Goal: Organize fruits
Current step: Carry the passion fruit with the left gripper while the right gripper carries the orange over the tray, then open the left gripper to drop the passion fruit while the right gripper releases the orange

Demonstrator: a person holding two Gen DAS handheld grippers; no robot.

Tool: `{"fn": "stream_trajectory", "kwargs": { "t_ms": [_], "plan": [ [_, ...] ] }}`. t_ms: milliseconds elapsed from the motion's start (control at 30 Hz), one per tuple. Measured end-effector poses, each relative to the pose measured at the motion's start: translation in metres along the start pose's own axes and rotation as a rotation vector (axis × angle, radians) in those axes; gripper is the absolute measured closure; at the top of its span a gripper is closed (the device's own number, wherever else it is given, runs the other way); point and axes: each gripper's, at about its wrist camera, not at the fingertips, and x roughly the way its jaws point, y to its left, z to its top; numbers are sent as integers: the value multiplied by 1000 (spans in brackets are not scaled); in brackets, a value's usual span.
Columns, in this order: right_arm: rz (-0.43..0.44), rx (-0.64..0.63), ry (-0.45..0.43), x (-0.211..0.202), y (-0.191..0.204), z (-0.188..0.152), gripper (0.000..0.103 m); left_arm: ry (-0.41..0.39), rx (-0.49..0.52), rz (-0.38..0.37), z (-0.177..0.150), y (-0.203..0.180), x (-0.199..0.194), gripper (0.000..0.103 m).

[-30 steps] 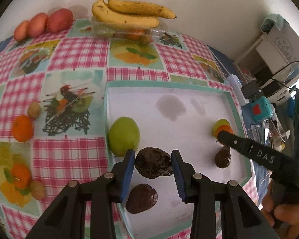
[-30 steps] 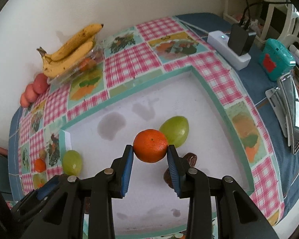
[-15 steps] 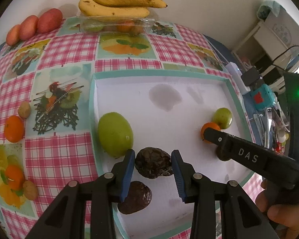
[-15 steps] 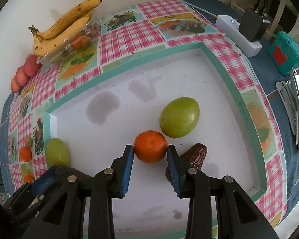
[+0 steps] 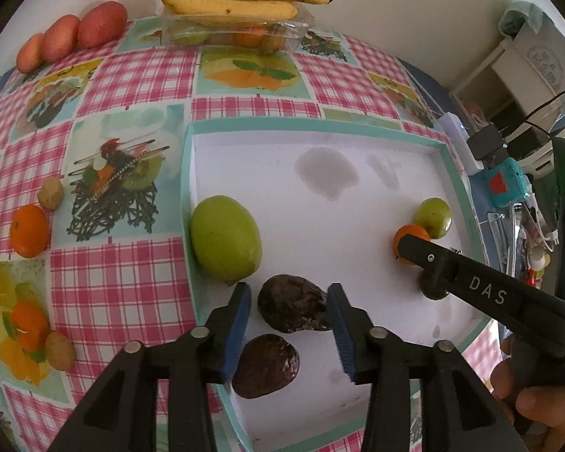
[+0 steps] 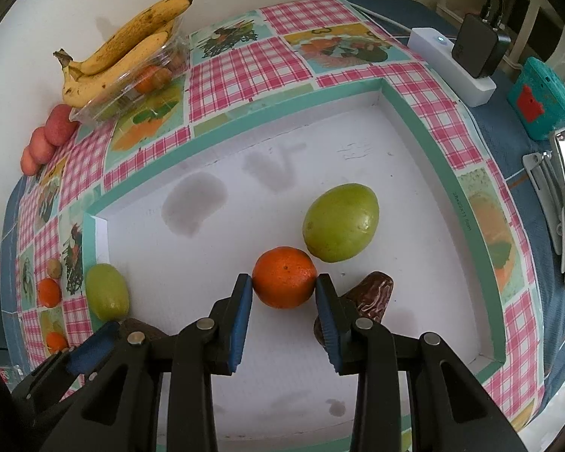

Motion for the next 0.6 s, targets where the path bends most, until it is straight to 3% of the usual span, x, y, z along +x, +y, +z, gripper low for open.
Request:
{"fn": "stream_trajectory", "kwargs": {
  "t_ms": [100,167,267,333,467,600],
  "plan": [
    [-5,-6,3,-1,1,0,64,4,-13,-5,0,2,-5,50],
    [-4,-8,0,-3,2,0,54,3,-11,-1,0,3,-10,50],
    [-11,-14,-8,-7,3,0,53,-3,-5,12,2,6,-17,38],
    [-12,-15,-14,-9,4,1,51,-13,-5,36,4,9,-23,30],
    [-19,-20,-31,-15,6,0,34,-33,-33,110,6,24,-32,25],
    [-22,-29,-38,-15,8,-1,28,-78,-104,201,9,50,-43,9]
  ]
}}
